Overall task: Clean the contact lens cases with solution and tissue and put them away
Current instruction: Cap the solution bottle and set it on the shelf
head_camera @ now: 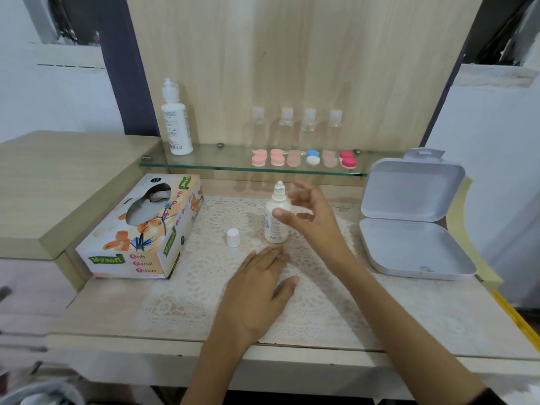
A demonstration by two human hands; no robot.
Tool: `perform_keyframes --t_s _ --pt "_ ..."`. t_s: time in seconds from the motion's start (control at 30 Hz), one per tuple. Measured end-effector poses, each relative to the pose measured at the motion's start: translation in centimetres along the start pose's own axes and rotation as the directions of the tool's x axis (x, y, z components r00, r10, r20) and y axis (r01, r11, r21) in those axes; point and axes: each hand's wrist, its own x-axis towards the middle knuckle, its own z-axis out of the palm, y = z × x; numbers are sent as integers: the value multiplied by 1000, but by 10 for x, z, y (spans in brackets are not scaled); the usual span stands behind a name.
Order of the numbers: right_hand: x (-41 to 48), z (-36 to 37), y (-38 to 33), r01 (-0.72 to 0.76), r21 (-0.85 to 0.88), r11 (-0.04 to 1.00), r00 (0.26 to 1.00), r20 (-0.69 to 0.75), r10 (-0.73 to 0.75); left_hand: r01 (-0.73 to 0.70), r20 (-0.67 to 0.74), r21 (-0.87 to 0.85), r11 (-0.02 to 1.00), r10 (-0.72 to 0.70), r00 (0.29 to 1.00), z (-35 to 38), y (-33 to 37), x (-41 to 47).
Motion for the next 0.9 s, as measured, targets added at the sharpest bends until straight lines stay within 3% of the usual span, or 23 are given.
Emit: perform_keyframes --t_s 0.4,0.47,0.57,0.63,0.77,0.9 --pt "-6 9 25 -68 101 993 995 84 60 47 -173 -154 987 -74 982 -5 0 -2" --pt "-7 11 27 -62 77 995 995 88 55 45 -220 -313 949 -118 968 -8 -2 -2" --pt "-8 12 27 -51 35 998 996 77 48 39 -290 -599 799 -262 921 -15 -3 -2" --pt "-9 12 27 -37 14 999 997 74 36 20 -328 -666 746 -316 890 -19 -2 -2" --pt "-12 11 26 -8 -25 1000 997 73 10 46 -373 -616 786 -342 863 -22 -12 5" --pt "-12 11 27 -6 -30 1000 997 77 8 191 -414 -375 907 -348 841 -26 -31 20"
